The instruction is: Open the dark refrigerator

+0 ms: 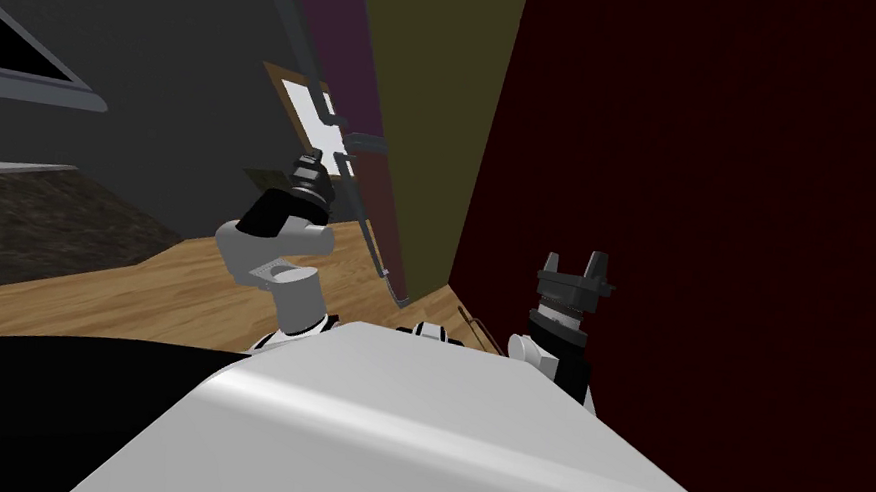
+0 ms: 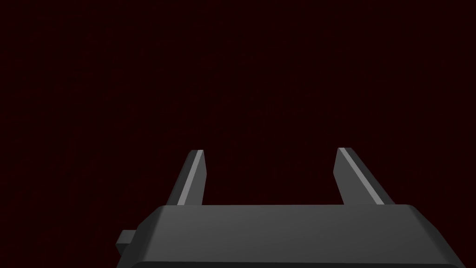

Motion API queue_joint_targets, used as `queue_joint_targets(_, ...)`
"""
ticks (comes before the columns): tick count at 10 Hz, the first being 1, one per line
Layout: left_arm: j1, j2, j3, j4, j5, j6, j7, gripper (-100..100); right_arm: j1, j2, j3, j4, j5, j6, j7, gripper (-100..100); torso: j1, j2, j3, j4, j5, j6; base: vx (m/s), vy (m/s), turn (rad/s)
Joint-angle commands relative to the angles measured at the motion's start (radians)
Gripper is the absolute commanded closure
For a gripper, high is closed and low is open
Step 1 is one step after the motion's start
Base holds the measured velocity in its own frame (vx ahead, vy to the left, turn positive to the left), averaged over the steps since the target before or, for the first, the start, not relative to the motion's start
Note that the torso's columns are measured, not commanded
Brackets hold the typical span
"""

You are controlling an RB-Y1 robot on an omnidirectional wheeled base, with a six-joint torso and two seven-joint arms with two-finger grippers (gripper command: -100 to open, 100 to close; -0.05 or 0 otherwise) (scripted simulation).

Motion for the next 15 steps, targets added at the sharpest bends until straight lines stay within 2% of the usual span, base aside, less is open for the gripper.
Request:
queue_joint_targets(1, -0.043, 0.017, 0.031, -0.004, -0.016, 0.076, 0.013, -100, 0.0, 0.0, 0.0, 0.0, 0.0, 0.0, 0.0, 0, 0.0, 0.001, 0.0, 0.0, 0.0, 0.0, 0.086, -0.047, -0.001)
queue_joint_targets(2, -0.043, 0.017, 0.031, -0.004, -0.016, 0.107, 0.013, -100, 0.0, 0.0, 0.0, 0.0, 0.0, 0.0, 0.0, 0, -0.001, 0.001, 0.001, 0.0, 0.0, 0.0, 0.078, -0.041, 0.003)
queue_joint_targets(3, -0.07, 0.028, 0.05, -0.004, -0.026, 0.136, 0.022, -100, 0.0, 0.0, 0.0, 0.0, 0.0, 0.0, 0.0, 0, -0.001, 0.001, 0.001, 0.0, 0.0, 0.0, 0.107, -0.06, -0.002)
queue_joint_targets(4, -0.07, 0.028, 0.05, -0.004, -0.026, 0.162, 0.022, -100, 0.0, 0.0, 0.0, 0.0, 0.0, 0.0, 0.0, 0, -0.002, 0.0, 0.0, 0.0, -0.001, 0.0, 0.086, -0.054, 0.004)
queue_joint_targets(5, -0.096, 0.039, 0.068, -0.004, -0.037, 0.19, 0.03, -100, 0.0, 0.0, 0.0, 0.0, 0.0, 0.0, 0.0, 0, -0.001, 0.001, 0.0, 0.0, 0.0, 0.0, 0.089, -0.062, -0.001)
queue_joint_targets(6, -0.096, 0.039, 0.068, -0.004, -0.037, 0.213, 0.03, -100, 0.0, 0.0, 0.0, 0.0, 0.0, 0.0, 0.0, 0, -0.001, 0.001, 0.0, 0.0, 0.0, 0.0, 0.074, -0.048, 0.001)
queue_joint_targets(7, -0.121, 0.05, 0.086, -0.005, -0.047, 0.241, 0.038, -100, 0.0, 0.0, 0.0, 0.0, 0.0, 0.0, 0.0, 0, 0.0, 0.002, 0.001, 0.0, 0.0, 0.0, 0.089, -0.052, -0.002)
queue_joint_targets(10, -0.145, 0.061, 0.103, -0.005, -0.056, 0.314, 0.046, -100, 0.0, 0.0, 0.0, 0.0, 0.0, 0.0, 0.0, 0, 0.0, 0.001, 0.001, 0.0, 0.0, 0.0, 0.075, -0.043, 0.002)
queue_joint_targets(11, -0.167, 0.072, 0.118, -0.006, -0.065, 0.355, 0.054, -100, 0.0, 0.0, 0.0, 0.0, 0.0, 0.0, 0.0, 0, 0.0, 0.001, 0.001, 0.0, 0.0, 0.0, 0.088, -0.044, -0.002)
queue_joint_targets(12, -0.167, 0.072, 0.118, -0.006, -0.065, 0.36, 0.054, -100, 0.0, 0.0, 0.0, 0.0, 0.0, 0.0, 0.0, 0, -0.001, 0.0, 0.0, 0.0, 0.0, 0.0, 0.067, -0.041, 0.003)
queue_joint_targets(13, -0.188, 0.082, 0.133, -0.008, -0.074, 0.4, 0.061, -100, 0.0, 0.0, 0.0, 0.0, 0.0, 0.0, 0.0, 0, -0.001, 0.001, 0.001, 0.0, 0.0, 0.0, 0.067, -0.054, -0.002)
queue_joint_targets(14, -0.188, 0.082, 0.133, -0.008, -0.074, 0.403, 0.061, -100, 0.0, 0.0, 0.0, 0.0, 0.0, 0.0, 0.0, 0, -0.002, 0.001, 0.001, 0.0, -0.001, 0.0, 0.052, -0.049, 0.003)
queue_joint_targets(15, -0.208, 0.093, 0.147, -0.009, -0.081, 0.443, 0.067, -100, 0.0, 0.0, 0.0, 0.0, 0.0, 0.0, 0.0, 0, -0.001, 0.002, 0.001, 0.0, 0.0, 0.0, 0.057, -0.05, -0.003)
